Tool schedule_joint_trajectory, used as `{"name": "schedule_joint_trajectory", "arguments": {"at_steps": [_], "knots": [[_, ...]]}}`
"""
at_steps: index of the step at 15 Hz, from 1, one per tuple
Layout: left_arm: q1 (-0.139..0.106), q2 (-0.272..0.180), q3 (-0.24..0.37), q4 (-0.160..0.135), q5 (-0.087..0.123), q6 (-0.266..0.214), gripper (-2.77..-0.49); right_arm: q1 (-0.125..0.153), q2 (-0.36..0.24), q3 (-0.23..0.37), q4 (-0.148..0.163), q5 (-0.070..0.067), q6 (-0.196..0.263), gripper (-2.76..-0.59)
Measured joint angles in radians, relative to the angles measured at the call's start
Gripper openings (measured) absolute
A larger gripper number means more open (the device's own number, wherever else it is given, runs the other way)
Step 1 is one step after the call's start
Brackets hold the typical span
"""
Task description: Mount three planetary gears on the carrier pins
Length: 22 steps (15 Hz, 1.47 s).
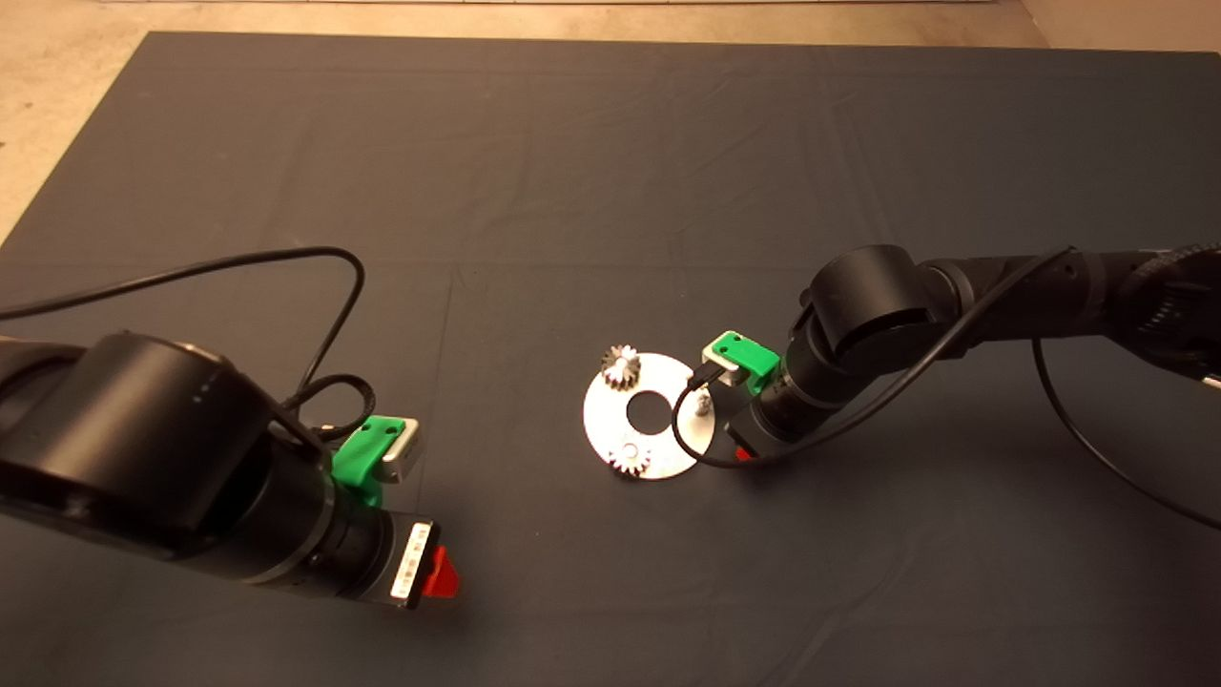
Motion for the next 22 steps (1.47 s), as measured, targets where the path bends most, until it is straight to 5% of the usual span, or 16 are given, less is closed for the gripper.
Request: {"name": "schedule_joint_trajectory", "arguments": {"at_steps": [3, 8, 11, 16, 22], "knots": [[0.004, 0.0, 0.002, 0.0, 0.0, -0.001, -1.07, 0.01, 0.013, -0.011, 0.011, 0.008, 0.0, -2.34], [0.004, 0.0, 0.003, 0.0, -0.001, -0.002, -1.07, 0.086, 0.053, -0.033, 0.036, 0.015, 0.003, -2.34], [0.004, 0.0, 0.003, 0.0, 0.0, -0.002, -1.07, 0.104, 0.083, -0.057, 0.064, -0.001, 0.004, -2.34], [0.004, 0.0, 0.003, 0.0, 0.0, -0.002, -1.07, 0.143, 0.141, -0.083, 0.08, 0.019, 0.004, -2.34], [0.004, 0.0, 0.003, 0.0, -0.001, -0.002, -1.07, 0.166, 0.156, -0.098, 0.093, 0.018, 0.004, -2.34]]}}
